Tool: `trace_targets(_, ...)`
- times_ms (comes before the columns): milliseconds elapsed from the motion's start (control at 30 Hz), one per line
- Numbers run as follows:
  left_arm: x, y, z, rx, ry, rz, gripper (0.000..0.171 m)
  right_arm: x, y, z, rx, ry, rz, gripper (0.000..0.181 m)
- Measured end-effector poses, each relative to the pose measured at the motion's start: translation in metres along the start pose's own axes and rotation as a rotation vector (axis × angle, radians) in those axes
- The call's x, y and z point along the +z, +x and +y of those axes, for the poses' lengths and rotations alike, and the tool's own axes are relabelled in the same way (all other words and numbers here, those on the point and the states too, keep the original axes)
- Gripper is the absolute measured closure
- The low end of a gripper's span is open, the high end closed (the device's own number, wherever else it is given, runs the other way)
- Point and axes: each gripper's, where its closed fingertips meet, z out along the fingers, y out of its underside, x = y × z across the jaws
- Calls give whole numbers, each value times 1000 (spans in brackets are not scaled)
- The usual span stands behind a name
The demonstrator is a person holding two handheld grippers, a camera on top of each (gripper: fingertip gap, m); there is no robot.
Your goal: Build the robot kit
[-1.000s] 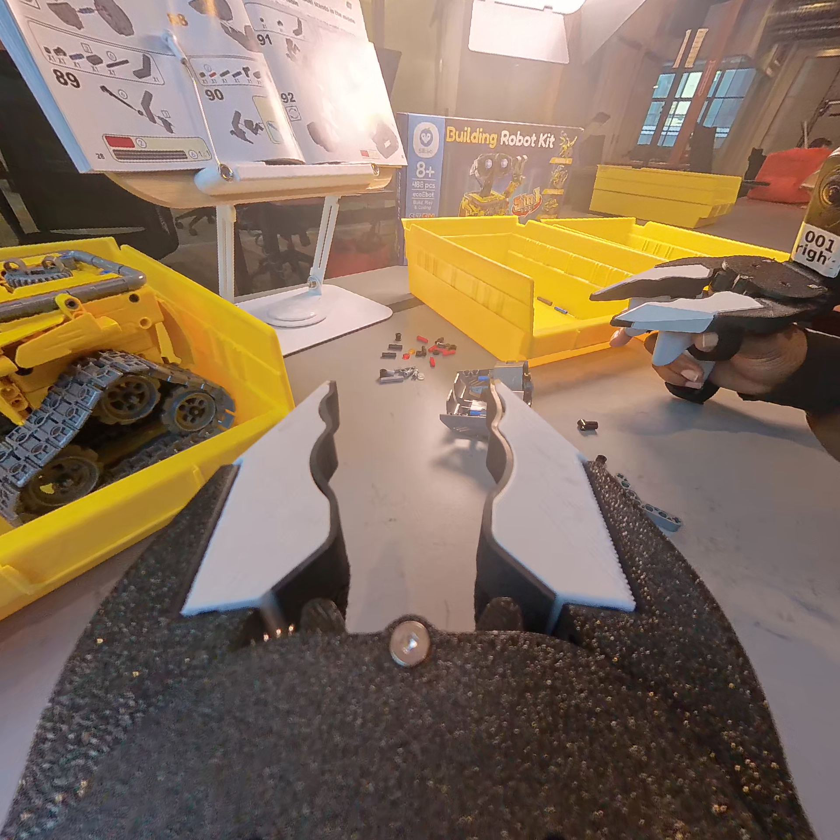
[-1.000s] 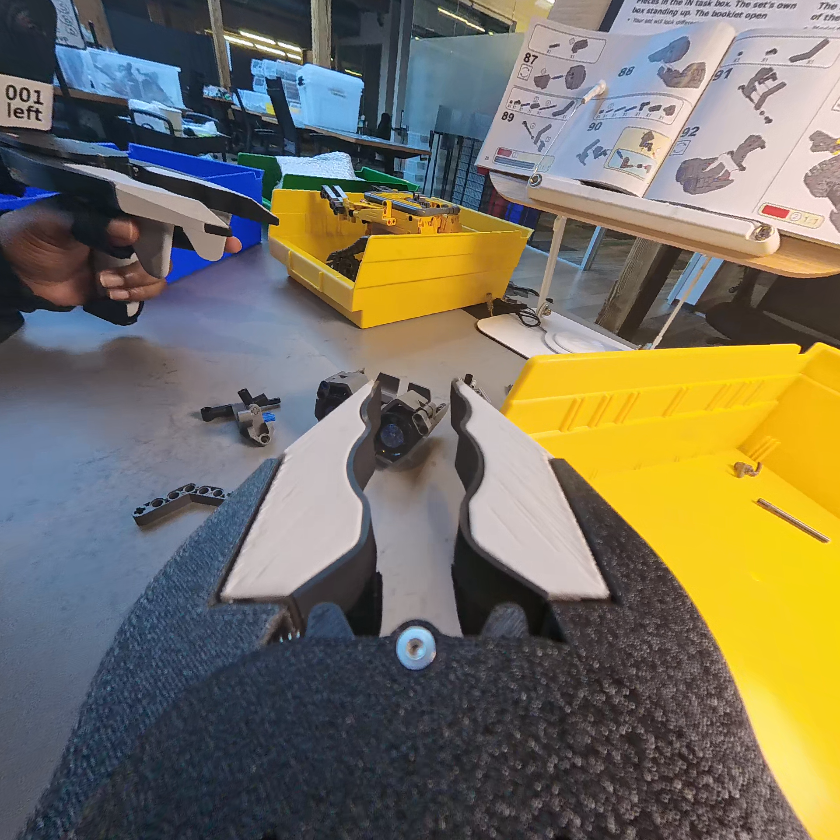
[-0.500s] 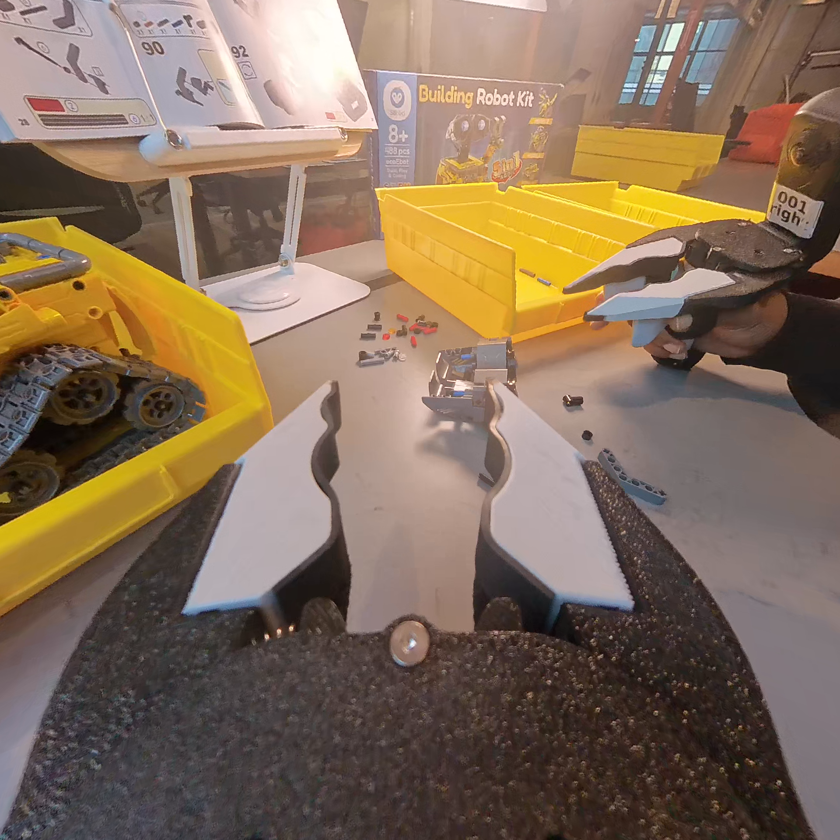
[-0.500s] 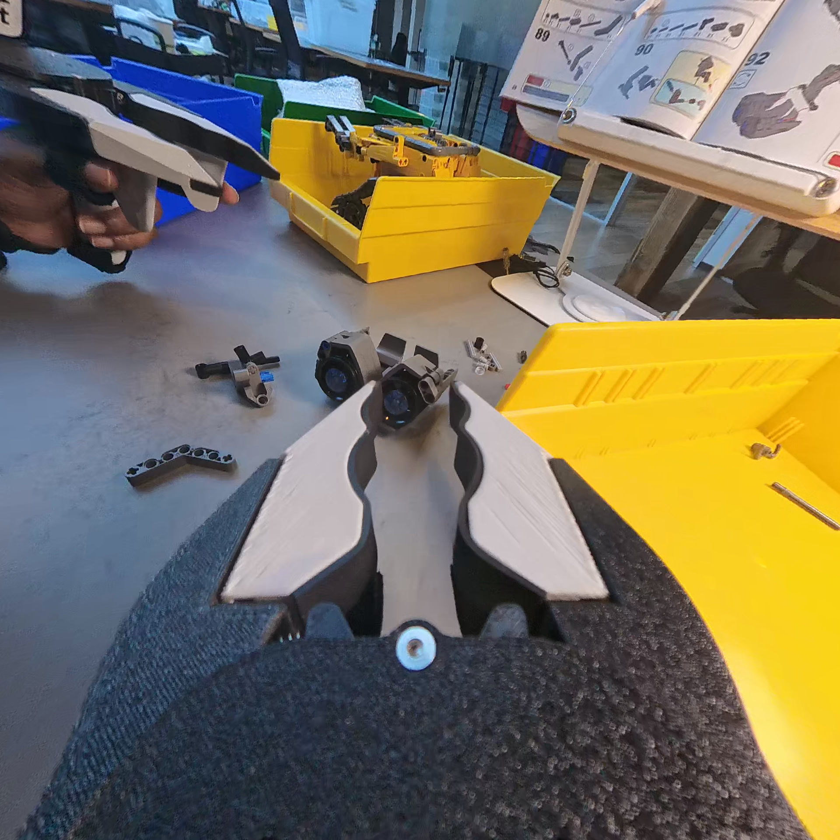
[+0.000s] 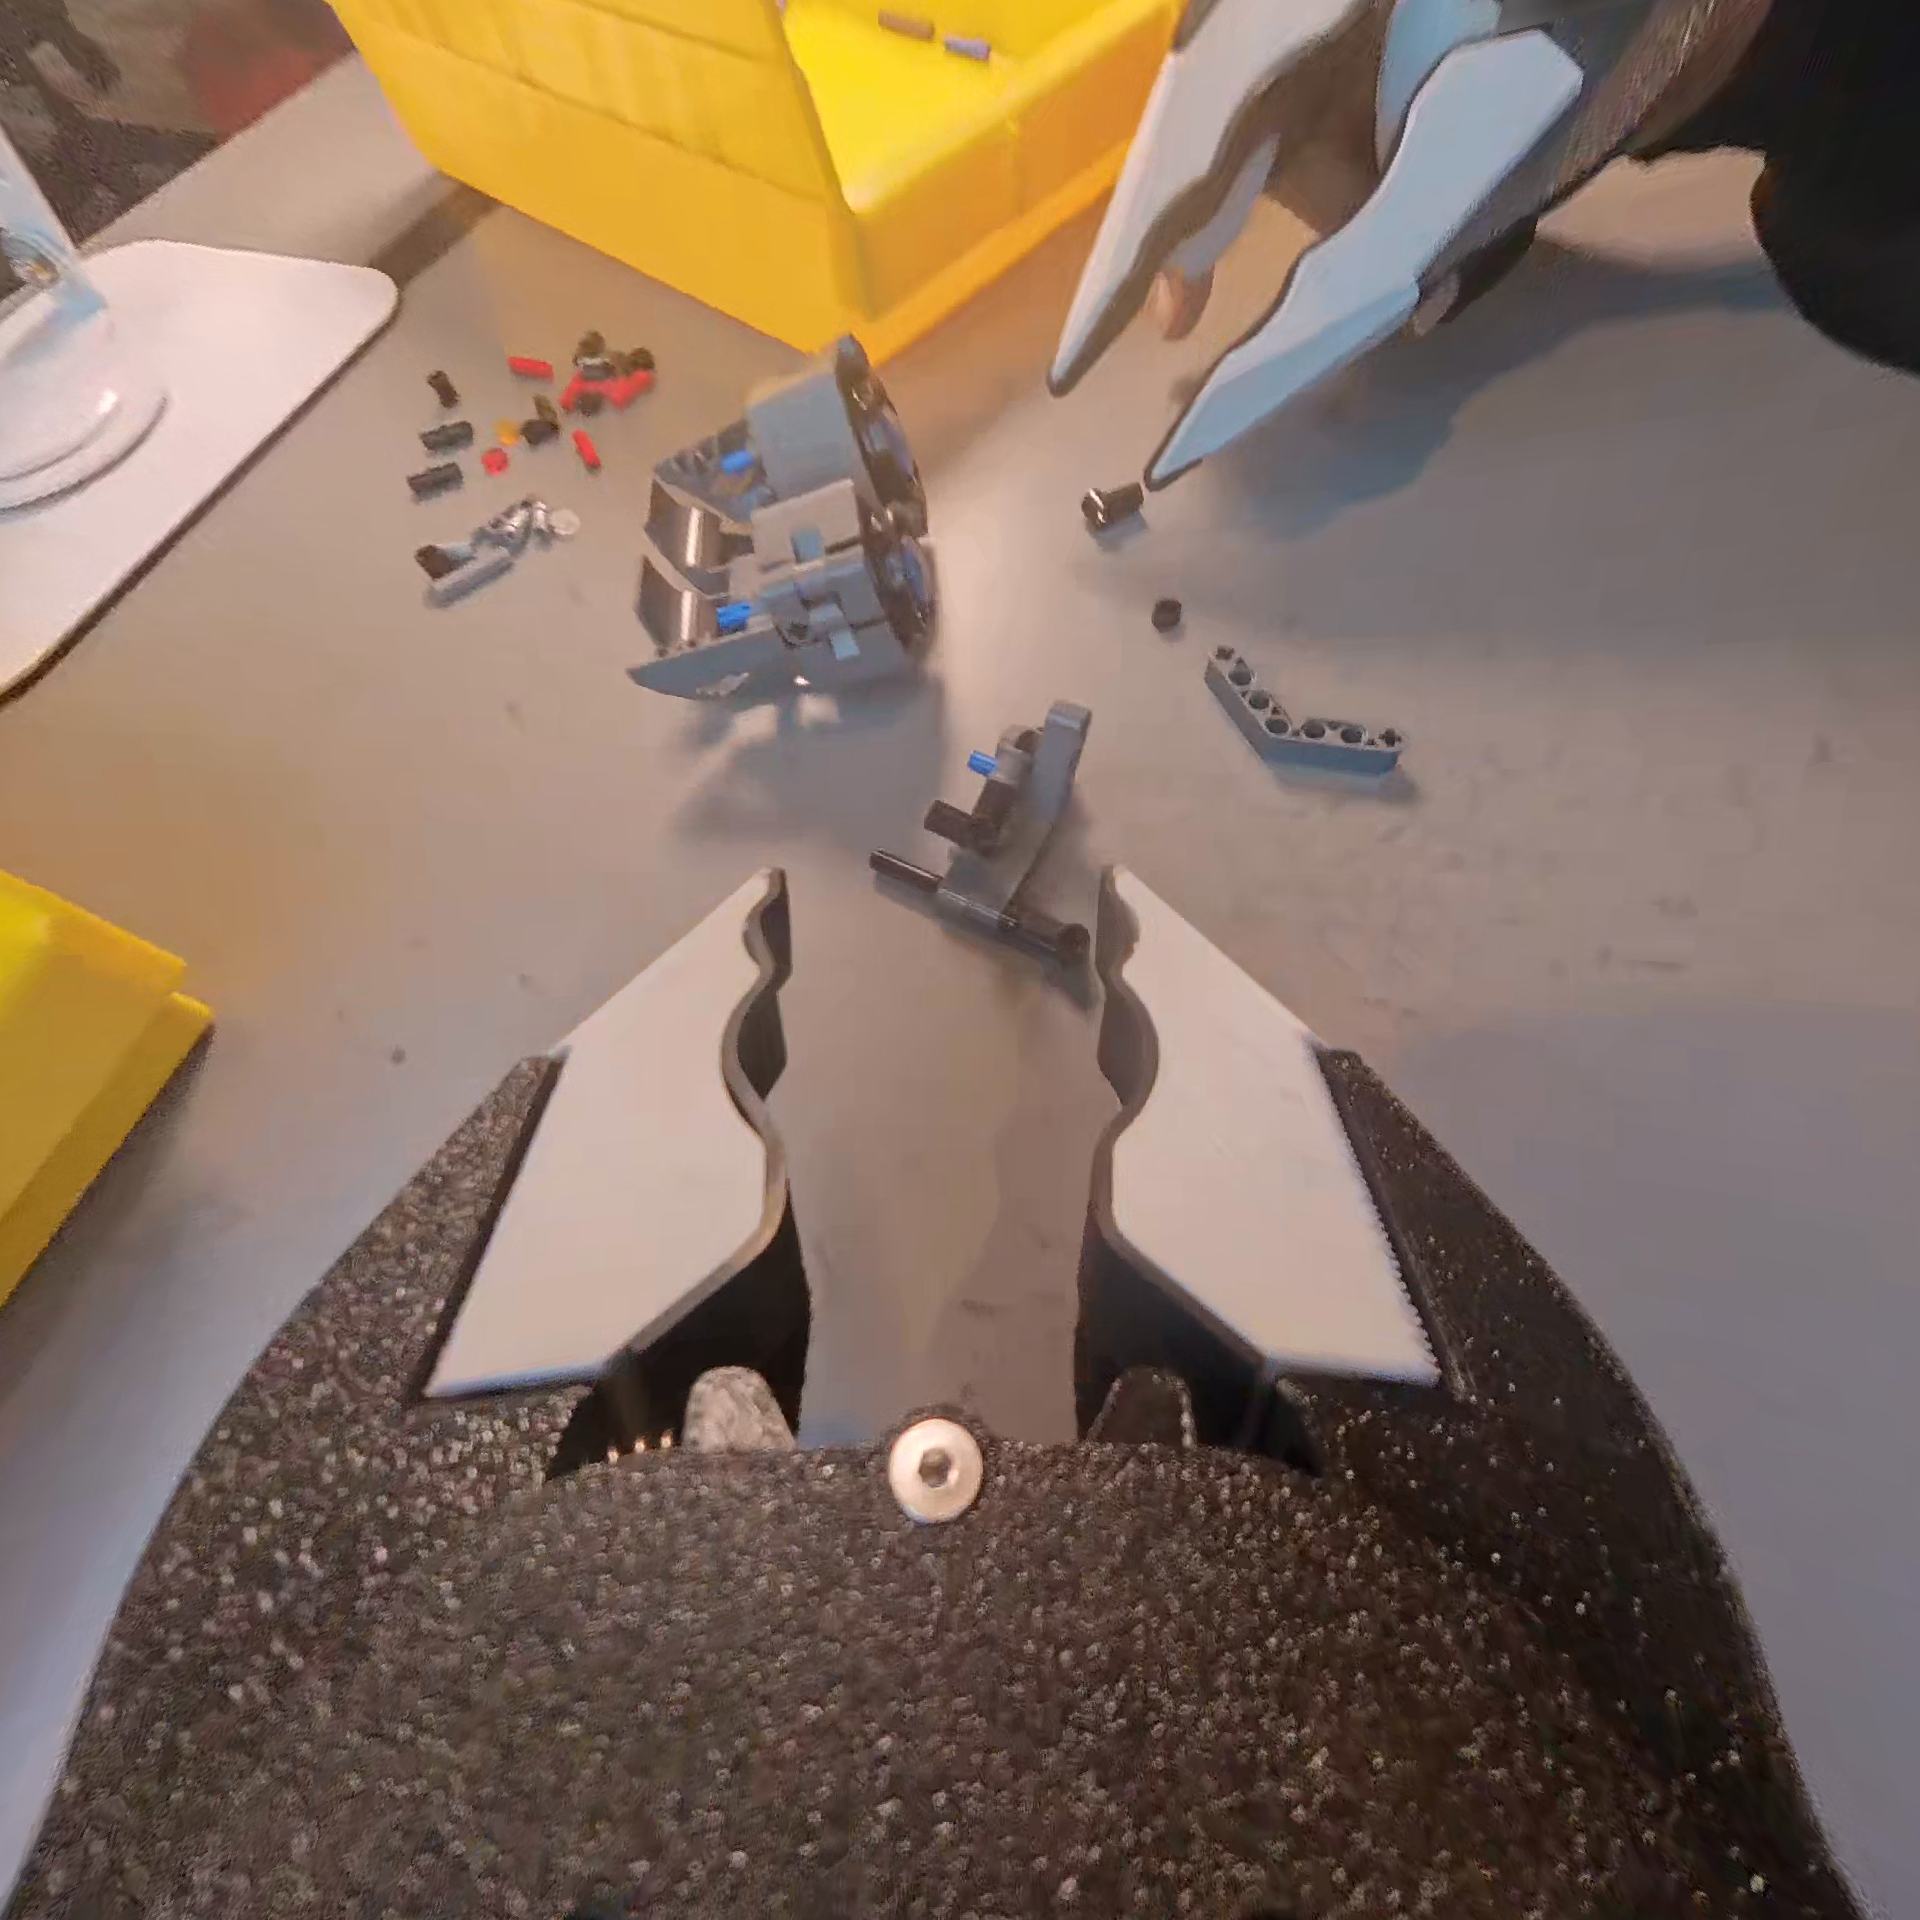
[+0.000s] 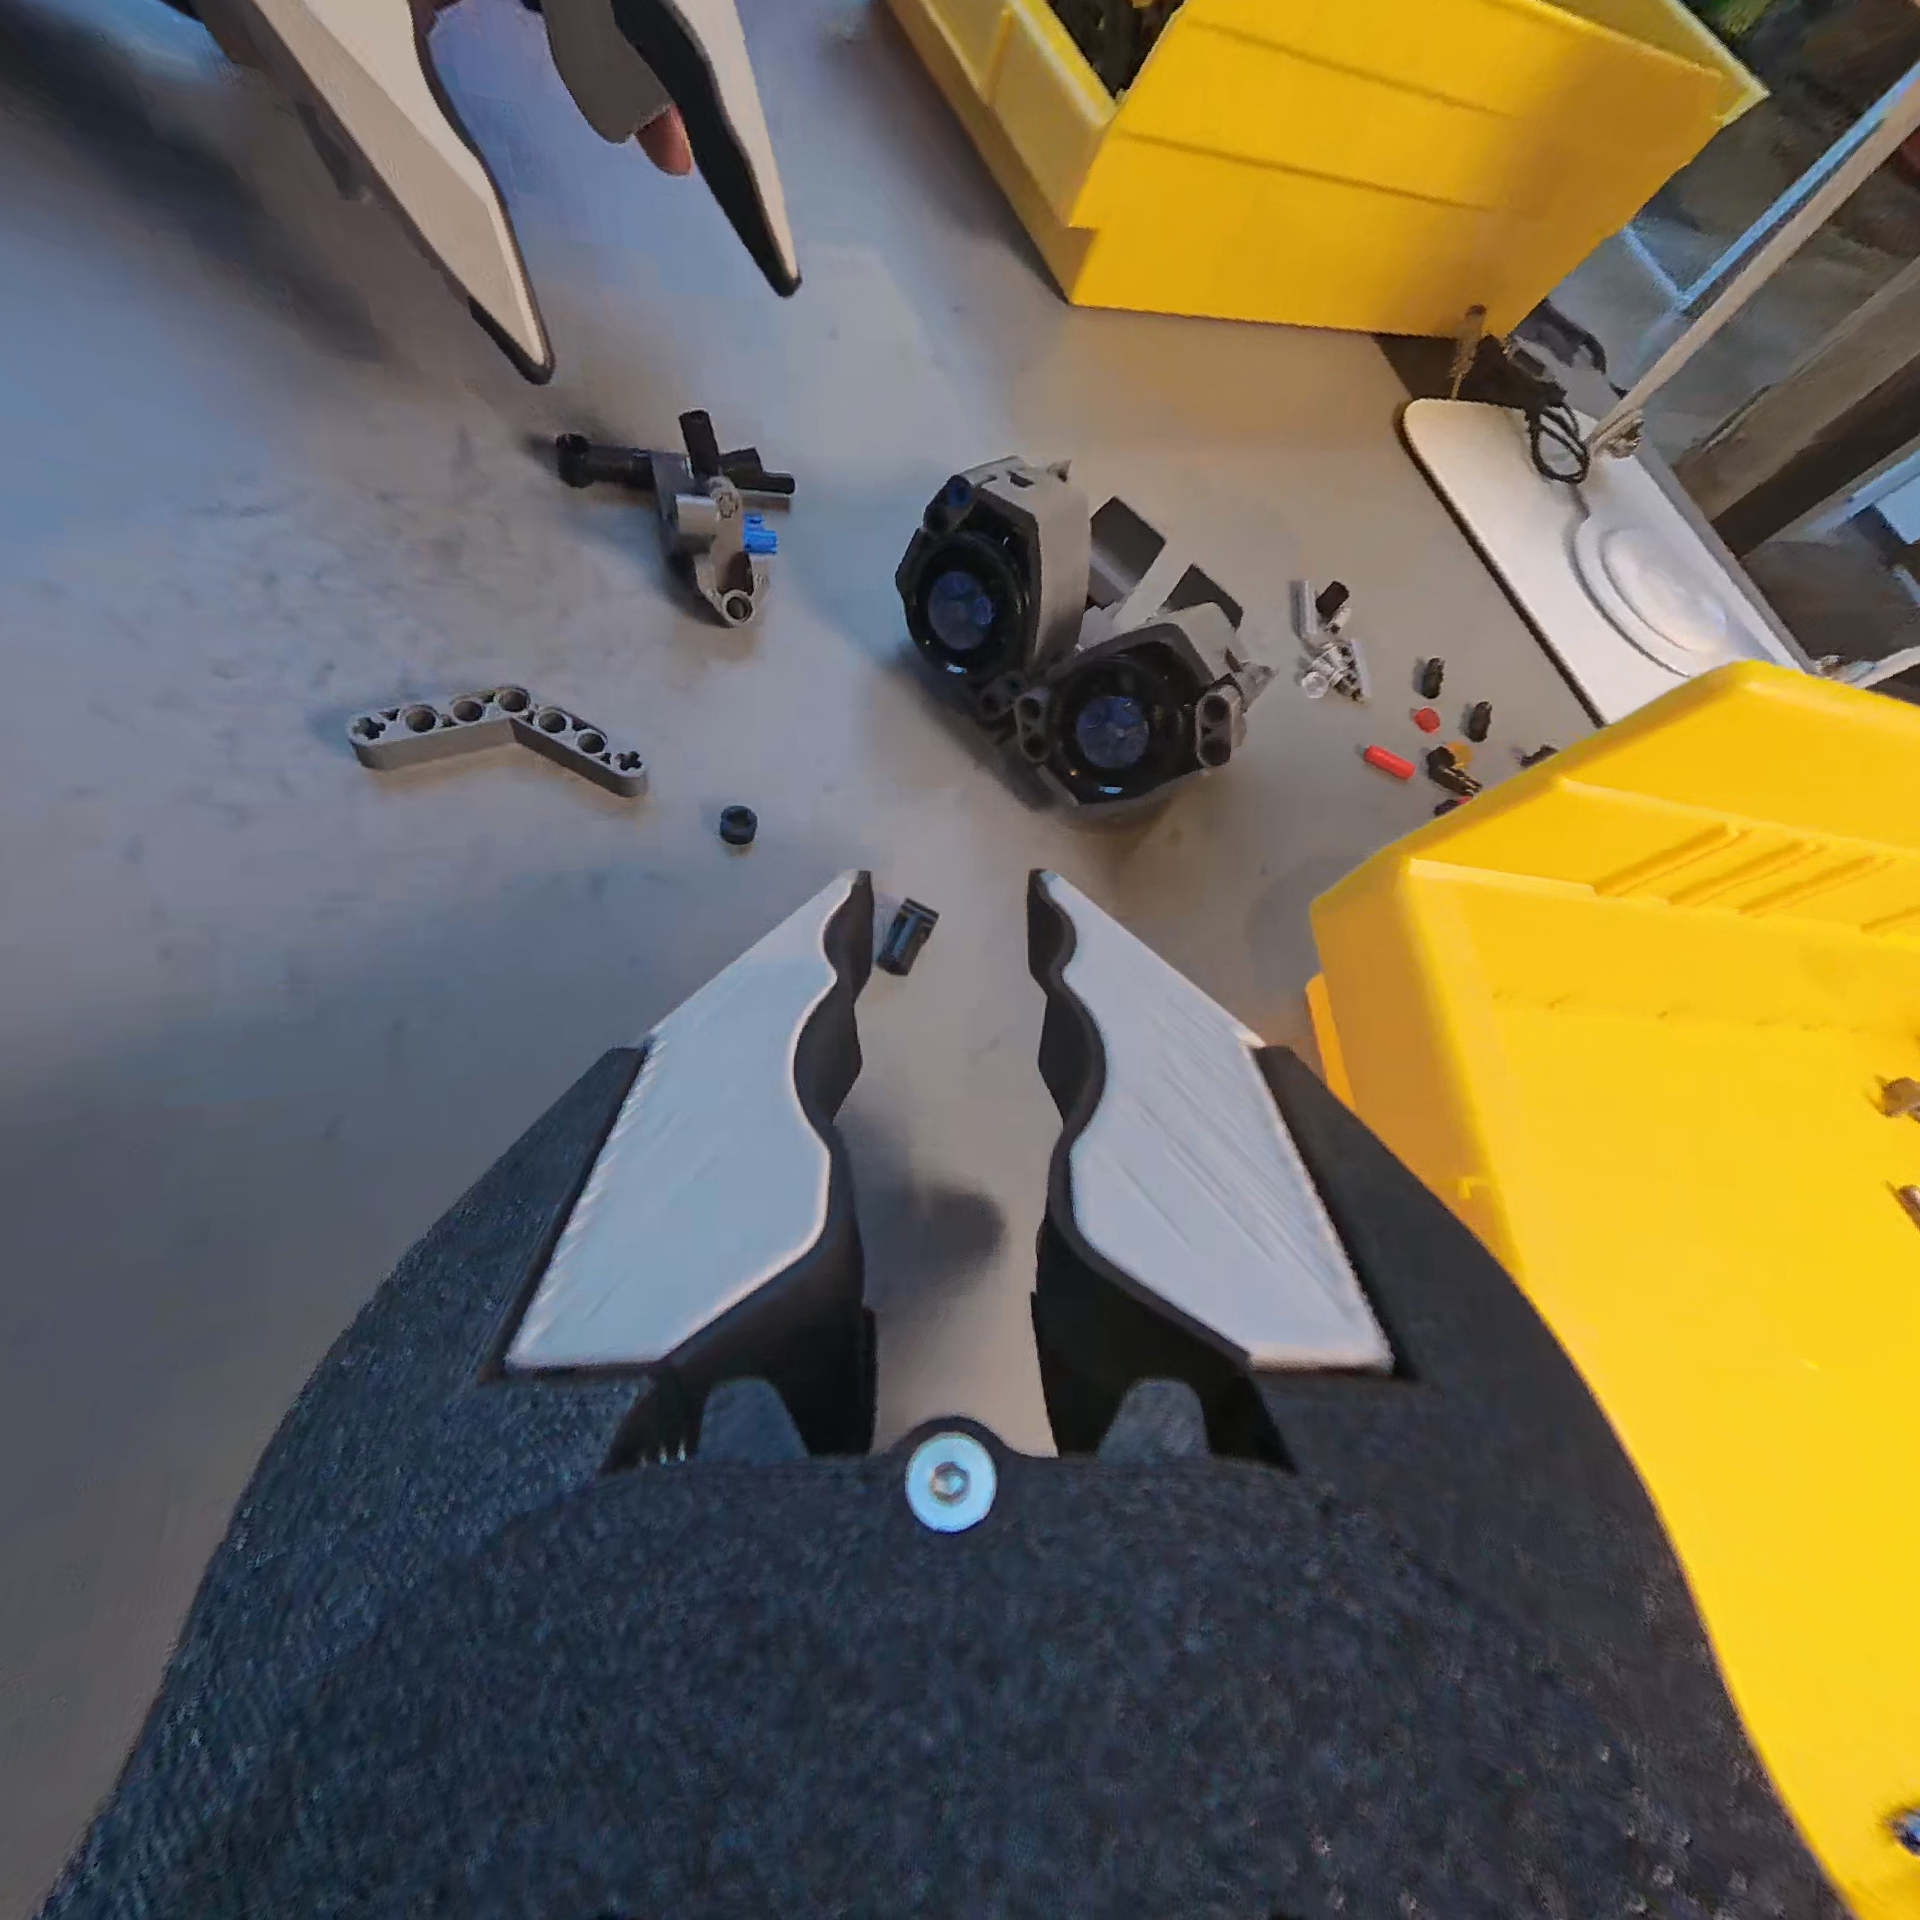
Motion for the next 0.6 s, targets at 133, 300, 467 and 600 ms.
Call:
trace_targets(133, 13, 8, 14, 75, -108, 2, 121, 1, -8, 6, -2, -39, -48, 153)
trace_targets(300, 16, 15, 17, 86, -137, 33, 143, 1, -12, 4, -8, -35, -64, 153)
trace_targets(467, 15, 19, 19, 84, -143, 53, 151, 3, -22, -26, 20, 74, -84, 154)
trace_targets(600, 14, 22, 19, 95, -148, 63, 154, 17, -43, -50, -4, 93, -124, 155)
